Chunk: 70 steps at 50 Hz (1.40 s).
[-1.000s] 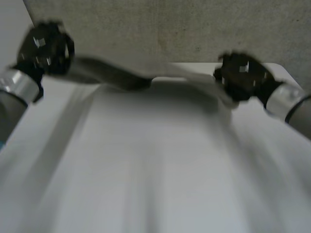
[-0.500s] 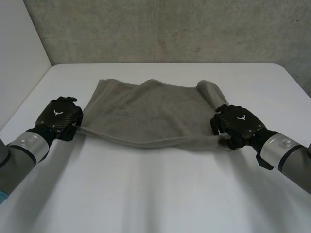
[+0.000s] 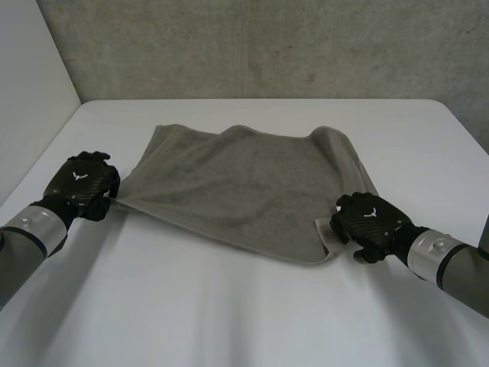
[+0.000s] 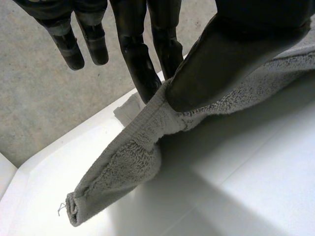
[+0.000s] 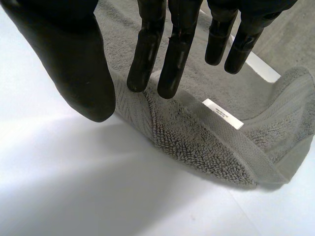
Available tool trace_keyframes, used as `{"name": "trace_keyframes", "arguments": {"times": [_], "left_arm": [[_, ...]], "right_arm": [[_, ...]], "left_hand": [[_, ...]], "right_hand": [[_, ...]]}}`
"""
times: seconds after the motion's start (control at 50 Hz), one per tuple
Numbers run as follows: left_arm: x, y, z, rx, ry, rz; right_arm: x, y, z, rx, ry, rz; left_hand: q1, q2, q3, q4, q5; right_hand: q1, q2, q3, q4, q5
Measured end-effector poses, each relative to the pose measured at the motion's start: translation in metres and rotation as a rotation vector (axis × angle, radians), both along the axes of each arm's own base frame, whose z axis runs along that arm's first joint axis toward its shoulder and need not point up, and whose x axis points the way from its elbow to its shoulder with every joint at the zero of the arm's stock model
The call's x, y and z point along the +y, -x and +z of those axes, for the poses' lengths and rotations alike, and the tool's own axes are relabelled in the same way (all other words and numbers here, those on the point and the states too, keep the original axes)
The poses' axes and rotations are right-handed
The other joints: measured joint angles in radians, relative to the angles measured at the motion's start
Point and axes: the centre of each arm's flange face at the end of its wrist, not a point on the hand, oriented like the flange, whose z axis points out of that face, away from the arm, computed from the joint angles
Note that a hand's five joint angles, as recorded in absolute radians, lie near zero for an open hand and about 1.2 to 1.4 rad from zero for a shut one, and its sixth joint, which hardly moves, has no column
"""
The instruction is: Fold the towel.
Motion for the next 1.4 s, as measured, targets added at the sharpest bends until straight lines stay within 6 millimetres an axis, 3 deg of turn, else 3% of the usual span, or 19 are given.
{"name": "trace_keyframes", "arguments": {"times": [0.16, 0.4, 0.74, 1.0, 1.2, 1.4], "left_arm": [[0.0, 0.0, 0.0, 0.0, 0.0, 0.0], [0.003, 0.002, -0.001, 0.0, -0.009, -0.008], [0.006, 0.003, 0.0, 0.001, -0.02, -0.011], [0.004, 0.002, 0.0, 0.001, -0.019, -0.006], [0.004, 0.0, 0.0, 0.001, -0.019, -0.002], [0.005, 0.003, 0.0, 0.001, -0.02, -0.01]], "right_arm": [[0.001, -0.002, 0.001, 0.021, 0.046, 0.035], [0.016, -0.016, 0.005, 0.056, 0.092, 0.116], [0.024, -0.02, -0.01, 0.169, 0.147, 0.203], [0.023, 0.001, -0.005, 0.267, 0.137, 0.177], [0.024, 0.026, 0.017, 0.324, 0.144, 0.101], [0.023, 0.024, 0.023, 0.3, 0.192, 0.091]], "left_hand": [[0.0, 0.0, 0.0, 0.0, 0.0], [0.0, 0.0, 0.0, 0.0, 0.0], [0.0, 0.0, 0.0, 0.0, 0.0], [0.0, 0.0, 0.0, 0.0, 0.0], [0.0, 0.0, 0.0, 0.0, 0.0], [0.0, 0.0, 0.0, 0.0, 0.0]], "right_hand": [[-0.23, -0.244, 0.0, 0.0, -0.259], [-0.266, -0.246, 0.0, 0.0, -0.283], [-0.266, -0.246, 0.0, 0.0, -0.278], [-0.2, -0.243, 0.0, 0.0, -0.189], [-0.098, -0.12, 0.0, 0.0, -0.086], [-0.095, -0.12, 0.0, 0.0, -0.084]]}}
